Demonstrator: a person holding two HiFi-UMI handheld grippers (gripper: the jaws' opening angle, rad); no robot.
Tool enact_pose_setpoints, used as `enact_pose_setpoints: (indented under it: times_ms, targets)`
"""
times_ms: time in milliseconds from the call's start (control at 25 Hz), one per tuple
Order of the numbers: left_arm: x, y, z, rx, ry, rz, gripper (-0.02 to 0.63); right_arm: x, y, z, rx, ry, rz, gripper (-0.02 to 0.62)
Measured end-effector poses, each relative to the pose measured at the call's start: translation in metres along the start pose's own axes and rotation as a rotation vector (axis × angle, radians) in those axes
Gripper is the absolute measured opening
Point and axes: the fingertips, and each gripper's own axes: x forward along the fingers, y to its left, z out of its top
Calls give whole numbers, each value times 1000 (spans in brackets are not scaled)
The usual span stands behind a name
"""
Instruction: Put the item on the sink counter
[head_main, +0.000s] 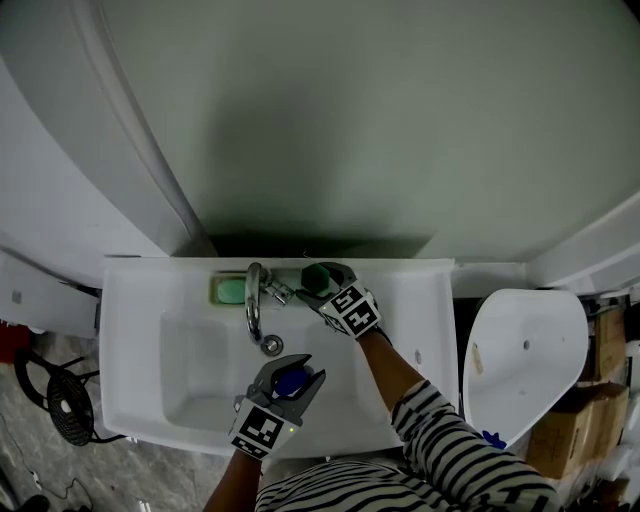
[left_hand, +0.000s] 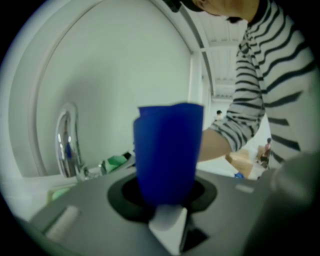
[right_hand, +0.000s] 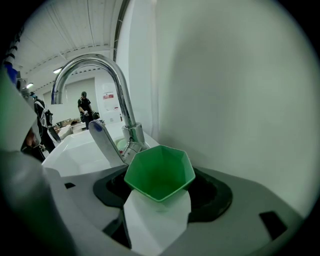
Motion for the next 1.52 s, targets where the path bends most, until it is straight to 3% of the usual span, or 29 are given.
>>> enact_pose_setpoints:
  times_ms: [880,1520]
  targets:
    - [2,-4,13,39,2,-6,136,-46,1,38,7,-101,-22,322]
    - [10,-12,30,81,5,-14,135,-150,22,89,-86,-240,-23,322]
